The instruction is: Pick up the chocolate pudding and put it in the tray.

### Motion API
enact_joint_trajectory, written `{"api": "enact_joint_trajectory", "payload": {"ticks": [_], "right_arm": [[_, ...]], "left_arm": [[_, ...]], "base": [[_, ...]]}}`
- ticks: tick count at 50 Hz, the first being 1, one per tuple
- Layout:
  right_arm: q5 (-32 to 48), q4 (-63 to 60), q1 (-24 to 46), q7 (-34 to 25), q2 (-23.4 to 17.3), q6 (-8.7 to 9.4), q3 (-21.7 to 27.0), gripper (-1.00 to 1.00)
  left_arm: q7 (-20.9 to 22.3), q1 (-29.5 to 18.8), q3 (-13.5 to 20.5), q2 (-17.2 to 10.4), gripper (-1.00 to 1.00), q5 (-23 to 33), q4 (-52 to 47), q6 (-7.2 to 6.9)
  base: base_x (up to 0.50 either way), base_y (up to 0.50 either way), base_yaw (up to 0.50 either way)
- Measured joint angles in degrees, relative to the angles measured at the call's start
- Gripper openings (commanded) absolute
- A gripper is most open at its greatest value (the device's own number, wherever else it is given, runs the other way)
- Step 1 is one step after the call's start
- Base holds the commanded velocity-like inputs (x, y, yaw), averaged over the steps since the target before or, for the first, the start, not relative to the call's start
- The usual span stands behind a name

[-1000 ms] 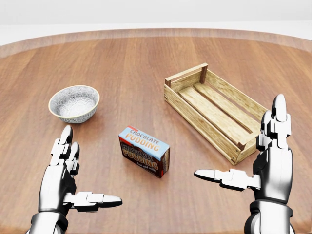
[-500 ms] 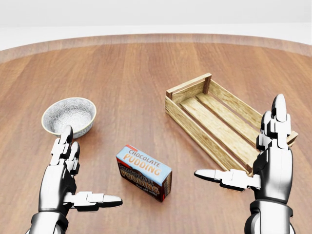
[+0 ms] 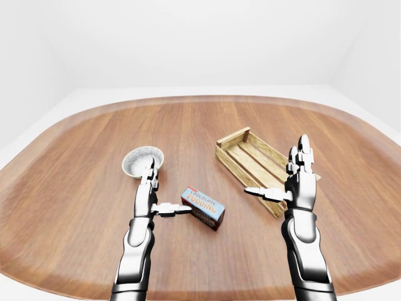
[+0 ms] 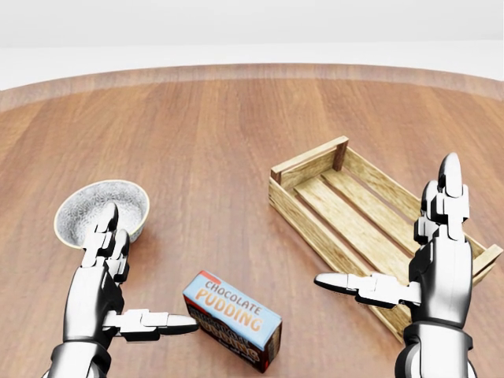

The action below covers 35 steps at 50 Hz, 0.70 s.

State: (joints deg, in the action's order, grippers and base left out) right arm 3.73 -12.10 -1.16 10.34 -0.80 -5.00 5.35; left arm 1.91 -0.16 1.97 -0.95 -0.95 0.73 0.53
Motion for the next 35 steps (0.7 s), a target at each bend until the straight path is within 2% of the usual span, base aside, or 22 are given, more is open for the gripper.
{"api": "enact_joint_trajectory", "payload": {"ticks": [13, 35], "right_arm": [[0.0, 0.1, 0.0, -0.1, 0.0, 0.0, -0.1, 1.0], [-0.8, -0.8, -0.4, -0.8, 0.2, 0.0, -0.3, 1.0]], "left_arm": [[0.0, 0.0, -0.1, 0.0, 1.0, 0.0, -0.1, -0.06], [0.0, 0.1, -0.1, 0.0, 1.0, 0.2, -0.2, -0.01]], "base": [[0.22, 0.0, 0.0], [0.0, 0.0, 0.0]]}}
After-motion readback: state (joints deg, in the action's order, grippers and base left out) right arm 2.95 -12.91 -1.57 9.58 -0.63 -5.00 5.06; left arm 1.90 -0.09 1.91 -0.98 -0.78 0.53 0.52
